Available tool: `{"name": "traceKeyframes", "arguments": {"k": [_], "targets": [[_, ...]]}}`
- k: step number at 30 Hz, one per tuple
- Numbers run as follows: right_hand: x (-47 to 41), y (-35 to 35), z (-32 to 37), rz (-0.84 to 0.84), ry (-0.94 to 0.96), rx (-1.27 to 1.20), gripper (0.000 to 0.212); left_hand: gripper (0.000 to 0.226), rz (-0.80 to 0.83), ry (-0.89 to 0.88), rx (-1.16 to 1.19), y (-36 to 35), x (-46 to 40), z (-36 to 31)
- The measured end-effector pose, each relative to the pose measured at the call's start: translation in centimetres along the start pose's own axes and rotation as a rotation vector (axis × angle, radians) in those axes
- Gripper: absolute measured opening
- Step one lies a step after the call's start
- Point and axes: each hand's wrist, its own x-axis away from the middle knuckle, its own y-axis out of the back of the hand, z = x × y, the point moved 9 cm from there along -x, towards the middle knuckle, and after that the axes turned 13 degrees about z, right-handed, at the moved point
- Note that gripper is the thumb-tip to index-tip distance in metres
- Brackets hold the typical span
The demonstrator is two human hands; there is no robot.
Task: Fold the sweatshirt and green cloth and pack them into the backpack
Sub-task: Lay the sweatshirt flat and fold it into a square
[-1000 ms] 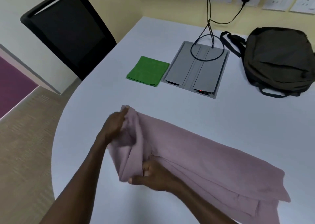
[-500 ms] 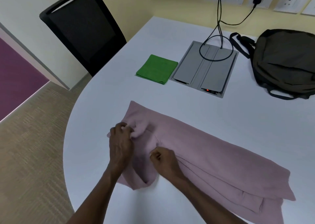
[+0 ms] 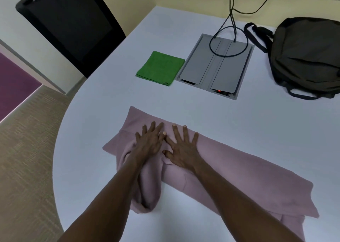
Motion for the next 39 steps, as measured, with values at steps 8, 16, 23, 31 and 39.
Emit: {"name": "traceKeyframes", "arguments": {"k": [8, 16, 23, 31, 39], "targets": [[1.8, 0.1, -2.2, -0.032, 0.004, -0.003, 0.073, 0.074, 0.014, 0.111, -0.109, -1.9, -1.2, 1.2], [13.2, -4.4, -15.4, -0.158, -0.299, -0.021, 0.071, 0.079, -0.003, 0.156, -0.118, -1.8, -1.4, 1.1], [20.0, -6.3, -21.8, -0.151, -0.576, -0.15, 0.075, 0.087, 0.035, 0.093, -0.07, -0.8, -0.7, 0.5], [19.5, -4.2, -18.1, -0.21, -0.598, -0.225, 0.066, 0.097, -0.028, 0.233, -0.022, 2.5, 4.3, 4.8], [15.8, 3.6, -1.8, -0.41, -0.031, -0.649, 0.04, 0.026, -0.232, -0.074, 0.561, 5.3, 11.2, 4.3]]}}
